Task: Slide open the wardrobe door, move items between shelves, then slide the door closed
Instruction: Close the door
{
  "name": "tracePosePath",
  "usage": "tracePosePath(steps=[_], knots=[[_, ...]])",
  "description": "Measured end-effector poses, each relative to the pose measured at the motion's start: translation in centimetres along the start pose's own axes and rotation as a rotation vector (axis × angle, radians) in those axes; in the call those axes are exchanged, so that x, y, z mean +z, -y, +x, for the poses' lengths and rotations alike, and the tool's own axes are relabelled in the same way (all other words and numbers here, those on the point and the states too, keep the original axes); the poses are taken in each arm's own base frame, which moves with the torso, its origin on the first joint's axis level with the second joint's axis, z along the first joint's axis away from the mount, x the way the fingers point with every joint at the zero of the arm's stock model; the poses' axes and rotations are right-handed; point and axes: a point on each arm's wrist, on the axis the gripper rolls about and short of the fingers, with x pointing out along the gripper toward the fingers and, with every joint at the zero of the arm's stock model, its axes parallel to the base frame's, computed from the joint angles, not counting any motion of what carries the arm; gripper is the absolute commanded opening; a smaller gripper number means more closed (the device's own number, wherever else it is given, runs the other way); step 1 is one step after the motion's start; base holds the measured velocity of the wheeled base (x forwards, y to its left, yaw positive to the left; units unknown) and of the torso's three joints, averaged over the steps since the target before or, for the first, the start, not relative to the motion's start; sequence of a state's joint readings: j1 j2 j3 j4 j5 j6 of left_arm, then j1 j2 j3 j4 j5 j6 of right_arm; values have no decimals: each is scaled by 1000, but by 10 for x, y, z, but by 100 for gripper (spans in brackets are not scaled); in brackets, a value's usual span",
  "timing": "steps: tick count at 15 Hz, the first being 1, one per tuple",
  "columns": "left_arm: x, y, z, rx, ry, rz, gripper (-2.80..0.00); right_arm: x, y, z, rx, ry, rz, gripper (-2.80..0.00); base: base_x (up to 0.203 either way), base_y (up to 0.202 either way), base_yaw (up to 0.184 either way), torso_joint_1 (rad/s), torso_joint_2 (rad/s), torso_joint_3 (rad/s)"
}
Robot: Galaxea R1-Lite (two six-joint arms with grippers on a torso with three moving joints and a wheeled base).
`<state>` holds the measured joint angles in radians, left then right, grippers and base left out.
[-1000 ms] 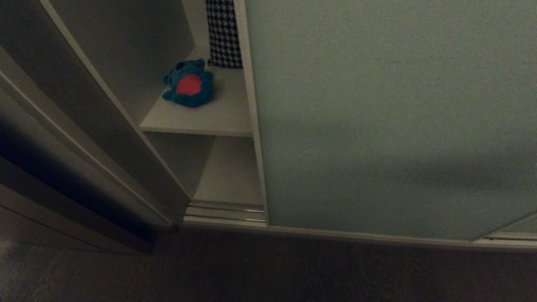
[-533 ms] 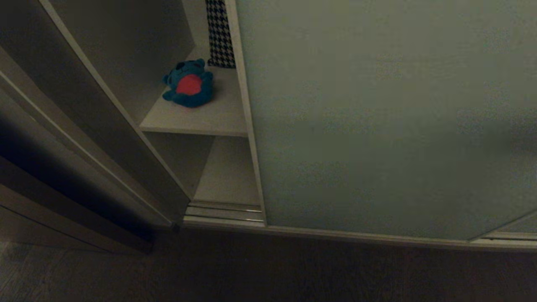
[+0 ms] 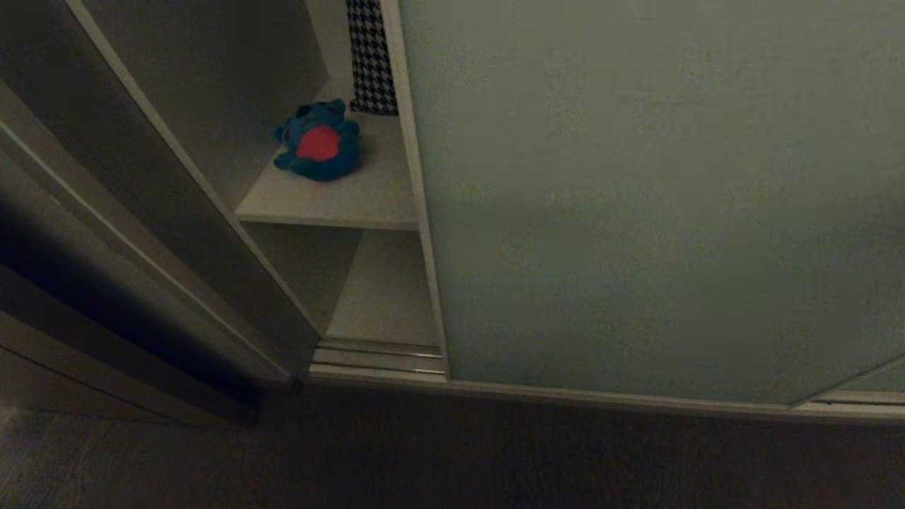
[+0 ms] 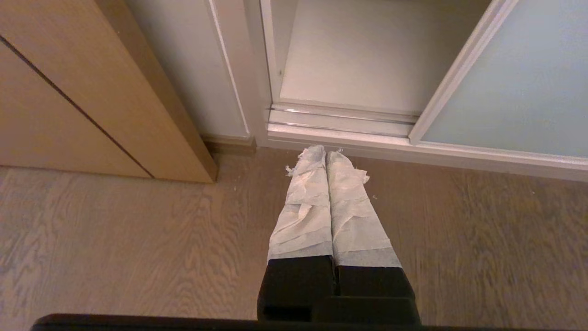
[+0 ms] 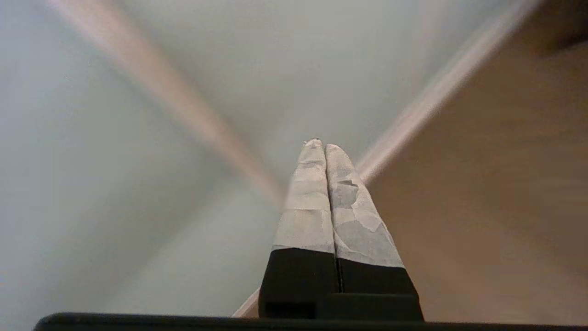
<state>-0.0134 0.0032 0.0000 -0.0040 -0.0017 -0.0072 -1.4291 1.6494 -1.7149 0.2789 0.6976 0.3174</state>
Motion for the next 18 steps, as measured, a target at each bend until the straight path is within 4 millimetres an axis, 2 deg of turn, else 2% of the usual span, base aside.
tracePosePath(steps=[2,5,11,18], knots=[[0,0,0,0,1,0,-280,-5,10,15,117,-67,24,-280,0,0,0,0,0,0],[0,0,0,0,0,0,-280,-6,15,40,178,-100,32,-280,0,0,0,0,0,0],[0,0,0,0,0,0,-280,-19,3,88,286,-173,22,-280,0,0,0,0,0,0],[0,0,0,0,0,0,-280,-26,-5,113,342,-171,-6,-280,0,0,0,0,0,0]])
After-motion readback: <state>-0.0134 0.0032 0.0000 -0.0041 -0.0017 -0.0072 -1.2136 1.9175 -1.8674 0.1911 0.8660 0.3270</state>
